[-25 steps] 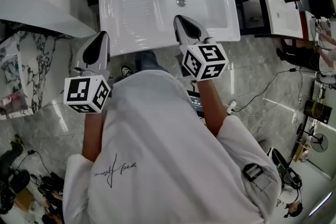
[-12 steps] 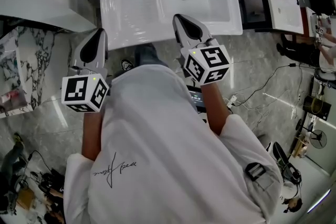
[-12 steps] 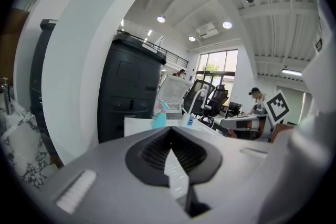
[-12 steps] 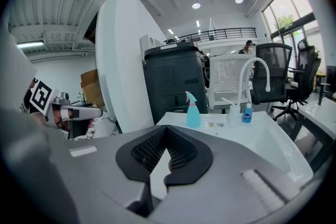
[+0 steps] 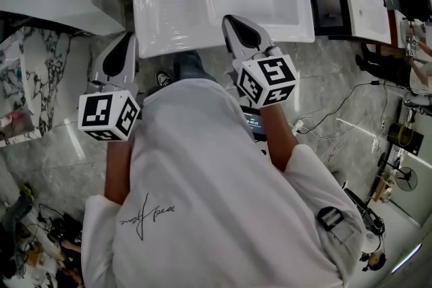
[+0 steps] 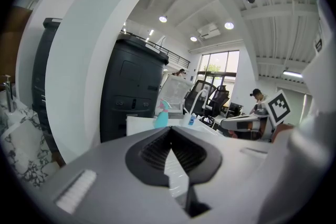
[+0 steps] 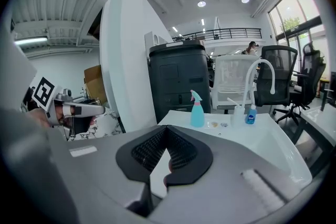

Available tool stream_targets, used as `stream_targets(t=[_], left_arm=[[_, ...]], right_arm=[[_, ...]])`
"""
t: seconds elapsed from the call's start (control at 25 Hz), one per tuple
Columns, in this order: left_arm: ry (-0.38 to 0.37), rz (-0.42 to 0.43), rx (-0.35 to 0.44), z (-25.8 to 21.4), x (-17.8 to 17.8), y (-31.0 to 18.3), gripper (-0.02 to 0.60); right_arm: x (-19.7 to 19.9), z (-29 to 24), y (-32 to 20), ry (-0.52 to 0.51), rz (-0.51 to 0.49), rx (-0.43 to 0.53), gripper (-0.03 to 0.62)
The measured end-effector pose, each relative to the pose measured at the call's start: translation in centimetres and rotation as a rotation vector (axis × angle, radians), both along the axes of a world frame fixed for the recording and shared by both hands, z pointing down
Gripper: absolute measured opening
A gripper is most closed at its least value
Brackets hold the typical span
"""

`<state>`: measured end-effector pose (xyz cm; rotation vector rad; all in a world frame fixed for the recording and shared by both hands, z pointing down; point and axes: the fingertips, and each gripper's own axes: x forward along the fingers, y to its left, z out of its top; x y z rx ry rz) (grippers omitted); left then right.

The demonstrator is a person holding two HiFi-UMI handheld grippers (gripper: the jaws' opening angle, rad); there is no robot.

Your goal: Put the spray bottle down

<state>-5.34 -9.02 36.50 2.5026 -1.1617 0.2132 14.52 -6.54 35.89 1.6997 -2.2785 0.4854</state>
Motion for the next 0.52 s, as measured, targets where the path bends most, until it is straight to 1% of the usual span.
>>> stream_targets(t=[0.52], left_arm=[[0.009,-0.013,-0.003,0.4,-0.7,0.8,0.037]], right_arm=[[-1.3,0.6,0.4,0.012,-0.044,-0.02,-0.006]])
